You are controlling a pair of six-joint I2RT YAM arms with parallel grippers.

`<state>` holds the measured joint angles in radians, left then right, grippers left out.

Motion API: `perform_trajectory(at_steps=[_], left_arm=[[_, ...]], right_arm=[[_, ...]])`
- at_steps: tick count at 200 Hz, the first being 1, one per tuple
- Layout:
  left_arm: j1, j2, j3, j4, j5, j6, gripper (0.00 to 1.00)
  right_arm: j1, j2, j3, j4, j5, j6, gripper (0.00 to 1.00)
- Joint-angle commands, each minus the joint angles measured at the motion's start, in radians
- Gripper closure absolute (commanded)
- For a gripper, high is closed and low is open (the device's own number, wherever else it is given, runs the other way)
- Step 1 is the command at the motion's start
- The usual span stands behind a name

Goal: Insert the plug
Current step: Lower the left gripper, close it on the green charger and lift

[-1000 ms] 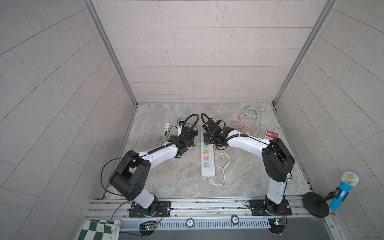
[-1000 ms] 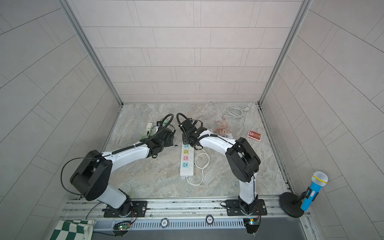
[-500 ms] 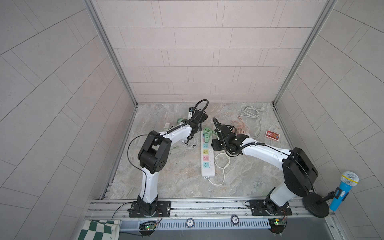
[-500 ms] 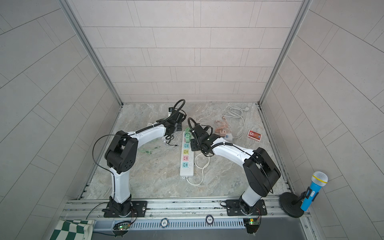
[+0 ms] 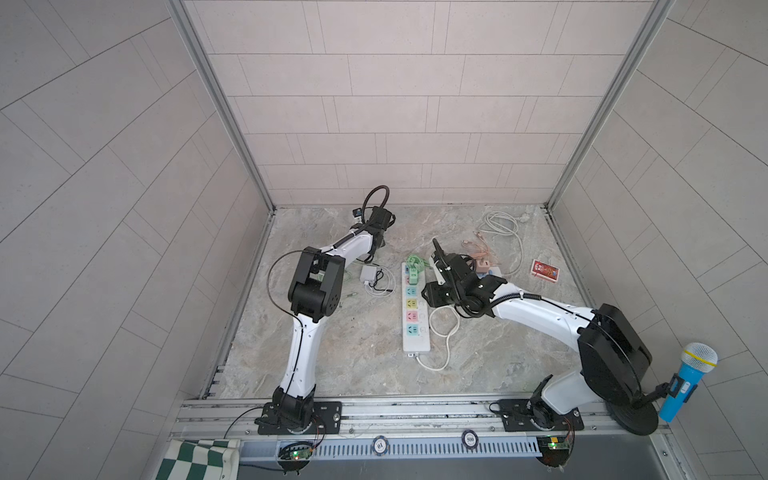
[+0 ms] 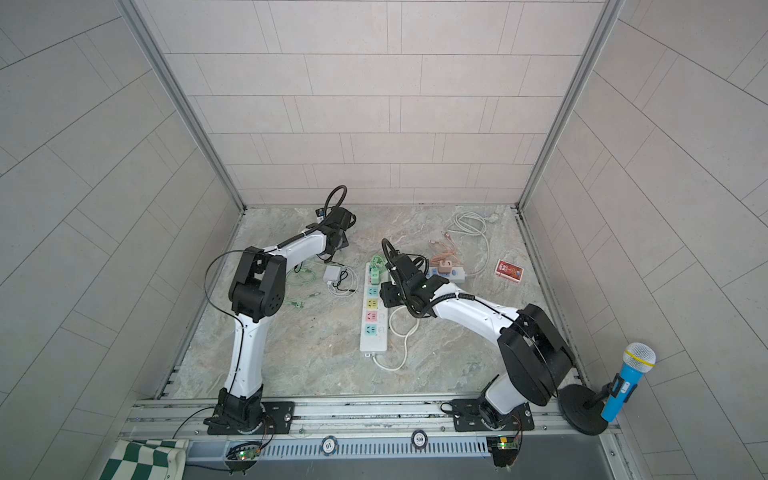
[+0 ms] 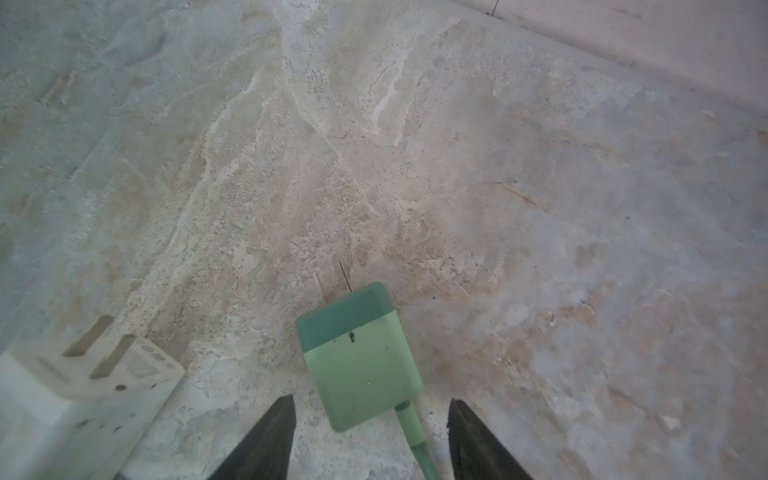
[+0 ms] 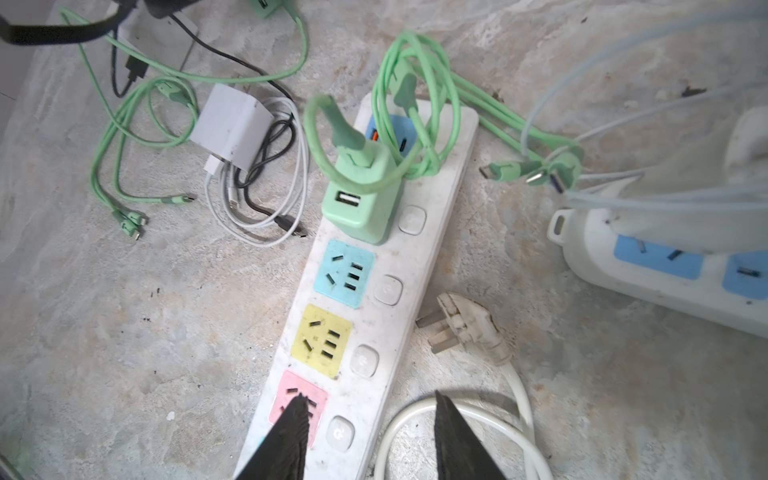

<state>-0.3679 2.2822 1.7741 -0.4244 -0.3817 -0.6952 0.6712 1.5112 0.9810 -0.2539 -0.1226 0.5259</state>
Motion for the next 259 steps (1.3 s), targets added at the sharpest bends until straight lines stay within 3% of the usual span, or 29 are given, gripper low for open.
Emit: perform_trajectory(at_steps=[1,126,159,217,259], left_arm=[[0.010,0.049,0.072,-0.049,0.020,-0.024,0.37],[0.047,0.123,0.124,-0.048,0.039,-0.035,0.43],[0.050,0.123,0.120,-0.042,0.057,0.006,0.55],[0.050,0.086,0.099,-0.040,0.092,0.052,0.67],[0.047,-0.049,-0.047,0.020,0.222,0.105,0.74]], right_arm=[[-0.001,-0.023,-0.013,0.005,-0.013,-0.024,0.52],[-0.007,-0.013,-0.019,0.008,-0.025,-0.030,0.53],[-0.011,-0.014,-0.022,0.008,-0.025,-0.028,0.54],[-0.020,-0.016,-0.029,0.011,-0.028,-0.027,0.55],[-0.044,-0.049,-0.032,0.005,-0.038,-0.030,0.55]])
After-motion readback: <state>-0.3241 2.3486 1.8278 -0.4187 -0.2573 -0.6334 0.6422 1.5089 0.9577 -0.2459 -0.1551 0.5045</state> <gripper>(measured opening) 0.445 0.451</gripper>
